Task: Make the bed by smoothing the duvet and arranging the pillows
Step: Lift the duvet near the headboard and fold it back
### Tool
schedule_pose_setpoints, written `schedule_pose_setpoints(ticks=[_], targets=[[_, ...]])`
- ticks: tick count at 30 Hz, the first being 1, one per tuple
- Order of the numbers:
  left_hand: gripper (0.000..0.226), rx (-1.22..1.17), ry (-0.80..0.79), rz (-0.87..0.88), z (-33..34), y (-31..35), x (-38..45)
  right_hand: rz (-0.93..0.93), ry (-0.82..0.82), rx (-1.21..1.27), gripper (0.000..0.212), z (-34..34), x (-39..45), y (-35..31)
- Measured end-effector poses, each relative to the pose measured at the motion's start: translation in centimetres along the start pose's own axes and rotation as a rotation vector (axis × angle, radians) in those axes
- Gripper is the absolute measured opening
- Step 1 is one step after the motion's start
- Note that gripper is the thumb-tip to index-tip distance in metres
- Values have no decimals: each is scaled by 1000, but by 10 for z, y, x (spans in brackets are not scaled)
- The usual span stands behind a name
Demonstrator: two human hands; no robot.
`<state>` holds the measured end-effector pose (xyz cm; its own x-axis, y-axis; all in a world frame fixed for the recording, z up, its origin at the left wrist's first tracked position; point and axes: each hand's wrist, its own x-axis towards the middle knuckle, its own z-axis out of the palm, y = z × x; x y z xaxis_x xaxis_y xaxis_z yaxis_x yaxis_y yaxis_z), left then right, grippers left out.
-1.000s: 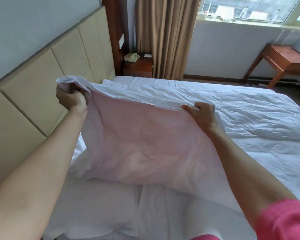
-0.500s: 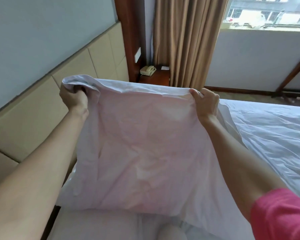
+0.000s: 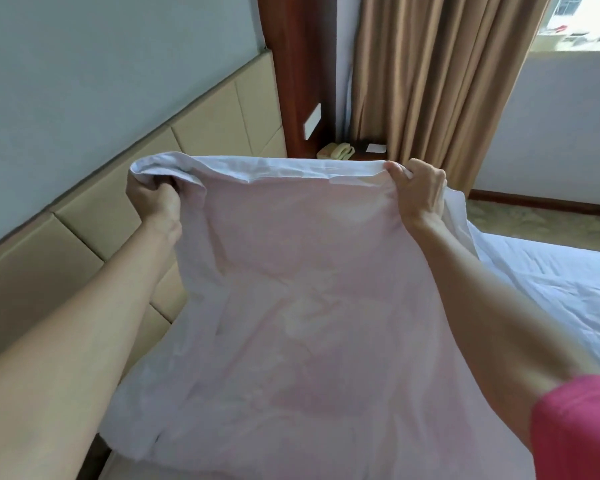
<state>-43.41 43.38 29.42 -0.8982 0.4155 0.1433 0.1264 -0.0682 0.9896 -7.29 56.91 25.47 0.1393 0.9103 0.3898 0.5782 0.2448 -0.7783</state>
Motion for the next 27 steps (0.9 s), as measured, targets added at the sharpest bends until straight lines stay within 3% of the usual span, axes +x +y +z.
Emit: schedule_pose_setpoints(ticks=[9, 11, 13, 15, 17, 19, 21, 24, 27], targets=[[20, 193, 13, 128, 38, -11, -19, 123, -163, -6, 54, 21, -2, 70], [15, 257, 14, 155, 41, -18, -26, 108, -229, -10, 46, 28, -15, 91], [16, 352, -111, 161, 41, -28, -28, 93, -342, -44, 28, 33, -25, 106], [46, 510, -341, 114, 41, -35, -32, 76, -498, -120, 33, 36, -34, 118], [81, 605, -464, -36, 37, -40, -45, 85, -622, -206, 41, 37, -43, 129], [86, 668, -544, -154, 29, -48, -63, 78, -716, -243, 36, 35, -59, 136], [69, 776, -685, -246, 14, -65, -75, 116, -795, -265, 28, 25, -82, 140], [18, 910, -875, -316, -20, -90, -92, 196, -893, -290, 20, 5, -122, 140], [14, 956, -1043, -480, -64, -103, -118, 299, -988, -302, 17, -14, -160, 135]])
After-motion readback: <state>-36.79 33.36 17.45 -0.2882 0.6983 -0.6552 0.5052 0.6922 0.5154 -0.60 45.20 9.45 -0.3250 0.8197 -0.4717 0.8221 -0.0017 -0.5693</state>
